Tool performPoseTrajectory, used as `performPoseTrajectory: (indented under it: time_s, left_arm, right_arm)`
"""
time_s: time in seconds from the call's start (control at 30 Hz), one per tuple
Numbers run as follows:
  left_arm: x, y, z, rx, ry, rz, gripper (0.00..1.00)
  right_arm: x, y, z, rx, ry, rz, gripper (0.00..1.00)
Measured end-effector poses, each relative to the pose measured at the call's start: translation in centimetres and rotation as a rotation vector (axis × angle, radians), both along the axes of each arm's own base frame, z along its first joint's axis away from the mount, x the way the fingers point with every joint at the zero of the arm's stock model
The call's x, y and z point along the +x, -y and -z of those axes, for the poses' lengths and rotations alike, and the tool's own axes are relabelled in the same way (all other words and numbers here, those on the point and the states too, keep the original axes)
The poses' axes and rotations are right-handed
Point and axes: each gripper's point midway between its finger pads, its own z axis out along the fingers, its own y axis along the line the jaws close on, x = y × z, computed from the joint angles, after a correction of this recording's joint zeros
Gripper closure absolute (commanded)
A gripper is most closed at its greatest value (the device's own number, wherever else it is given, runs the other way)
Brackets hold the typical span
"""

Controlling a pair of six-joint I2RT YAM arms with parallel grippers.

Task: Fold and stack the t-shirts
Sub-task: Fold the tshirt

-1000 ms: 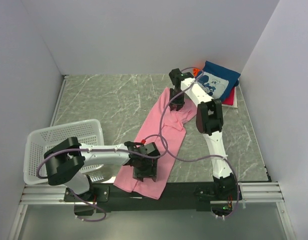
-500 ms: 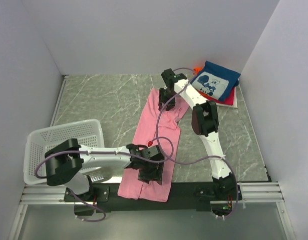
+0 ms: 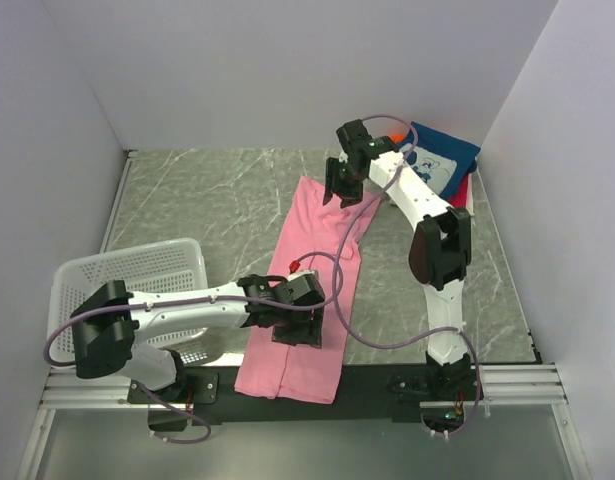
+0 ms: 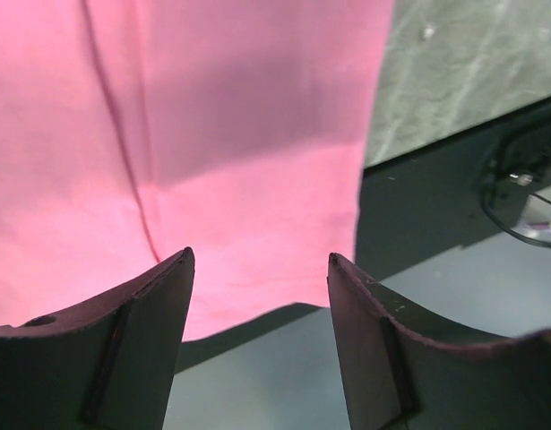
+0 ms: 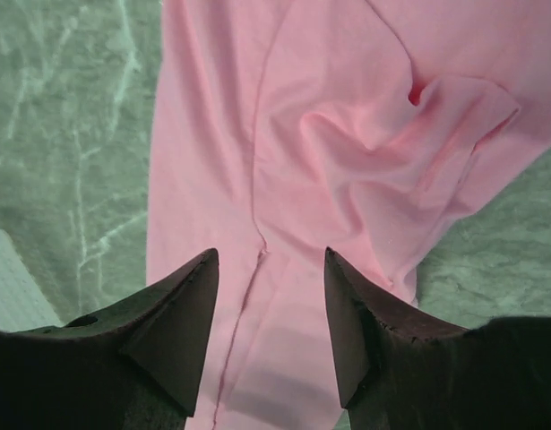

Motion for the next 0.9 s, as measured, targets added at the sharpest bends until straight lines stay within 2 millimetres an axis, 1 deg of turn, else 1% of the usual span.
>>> performPoseTrajectory:
  time_s: [0.07, 0.13, 0.17, 0.23, 0.33, 0.5, 0.63, 0.77, 0.9]
  left_arm:
    - [0.1, -0.3, 0.7, 0.019, -0.001, 0.008, 0.33]
    - [0.0, -0.5, 1.7, 0.044, -0.007, 0.021, 0.33]
    - [0.0, -0.7, 2.2, 0.058, -0.012, 0.028, 0.33]
    - [-0.3, -1.0, 3.4, 0.088, -0.029, 0.04, 0.33]
    - [-0.7, -1.3, 4.5, 0.109, -0.046, 0.061, 0.33]
    - [-0.9, -1.2, 5.6, 0.114, -0.067, 0.084, 0.33]
    - [-1.0, -0.8, 6.2, 0.107, -0.089, 0.1, 0.33]
    - [-0.9, -0.2, 6.1, 0.095, -0.105, 0.117, 0.33]
    - [-0.4, 0.8, 6.0, 0.08, -0.121, 0.127, 0.33]
  right_arm:
    - [-0.5, 0.4, 0.8, -0.017, -0.014, 0.003, 0.43]
    - [-1.0, 0.8, 2.5, -0.04, -0.044, 0.006, 0.42]
    - [-1.7, 1.2, 3.8, -0.061, -0.077, 0.009, 0.42]
    - [-2.3, 1.7, 5.6, -0.09, -0.118, 0.013, 0.42]
    - [-2.5, 2.0, 7.6, -0.118, -0.155, 0.018, 0.42]
    - [-2.3, 2.3, 9.5, -0.148, -0.18, 0.037, 0.42]
    - [-1.4, 2.3, 11.1, -0.17, -0.193, 0.058, 0.43]
    - [-0.3, 1.9, 11.1, -0.174, -0.194, 0.078, 0.43]
    - [0.8, 1.8, 11.1, -0.183, -0.191, 0.088, 0.42]
